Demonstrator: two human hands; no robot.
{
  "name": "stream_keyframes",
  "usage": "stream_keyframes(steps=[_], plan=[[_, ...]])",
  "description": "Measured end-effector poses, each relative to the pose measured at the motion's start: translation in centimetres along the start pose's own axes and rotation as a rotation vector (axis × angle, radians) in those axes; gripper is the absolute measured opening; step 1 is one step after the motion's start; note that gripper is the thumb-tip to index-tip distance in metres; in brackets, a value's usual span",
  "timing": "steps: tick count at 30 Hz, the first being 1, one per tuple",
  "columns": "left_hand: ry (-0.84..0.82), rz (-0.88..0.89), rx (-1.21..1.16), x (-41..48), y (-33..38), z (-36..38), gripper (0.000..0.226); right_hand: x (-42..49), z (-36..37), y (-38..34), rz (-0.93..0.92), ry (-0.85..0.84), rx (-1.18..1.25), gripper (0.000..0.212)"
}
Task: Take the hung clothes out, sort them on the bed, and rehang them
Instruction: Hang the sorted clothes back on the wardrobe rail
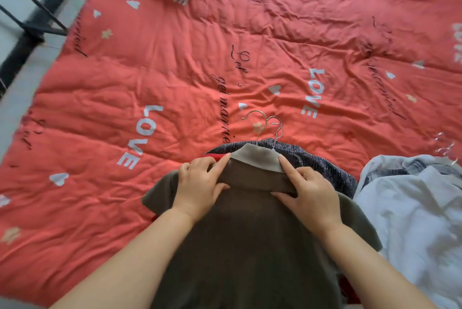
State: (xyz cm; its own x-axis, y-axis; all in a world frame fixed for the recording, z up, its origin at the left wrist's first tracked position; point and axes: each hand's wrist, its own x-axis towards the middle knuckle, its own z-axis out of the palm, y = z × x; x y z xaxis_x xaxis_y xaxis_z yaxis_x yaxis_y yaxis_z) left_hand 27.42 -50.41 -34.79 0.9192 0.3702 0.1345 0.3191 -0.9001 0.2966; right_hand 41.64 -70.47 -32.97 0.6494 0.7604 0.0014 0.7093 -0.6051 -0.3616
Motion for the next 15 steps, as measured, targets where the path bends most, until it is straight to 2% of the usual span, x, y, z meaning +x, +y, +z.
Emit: stream_keyframes(steps=[7,15], plan=[[0.165,-0.142,0.018,-8.5,-2.5,-11.9,0.061,-1.9,-6.8,-11.9,-0.304,0.164,-0.066,0.062],[0.475,-0.273,0.014,-26.4,-5.7,-28.7,0.062,-8.8,-13.9,-32.4,-0.677,0.259,-0.078,0.069]])
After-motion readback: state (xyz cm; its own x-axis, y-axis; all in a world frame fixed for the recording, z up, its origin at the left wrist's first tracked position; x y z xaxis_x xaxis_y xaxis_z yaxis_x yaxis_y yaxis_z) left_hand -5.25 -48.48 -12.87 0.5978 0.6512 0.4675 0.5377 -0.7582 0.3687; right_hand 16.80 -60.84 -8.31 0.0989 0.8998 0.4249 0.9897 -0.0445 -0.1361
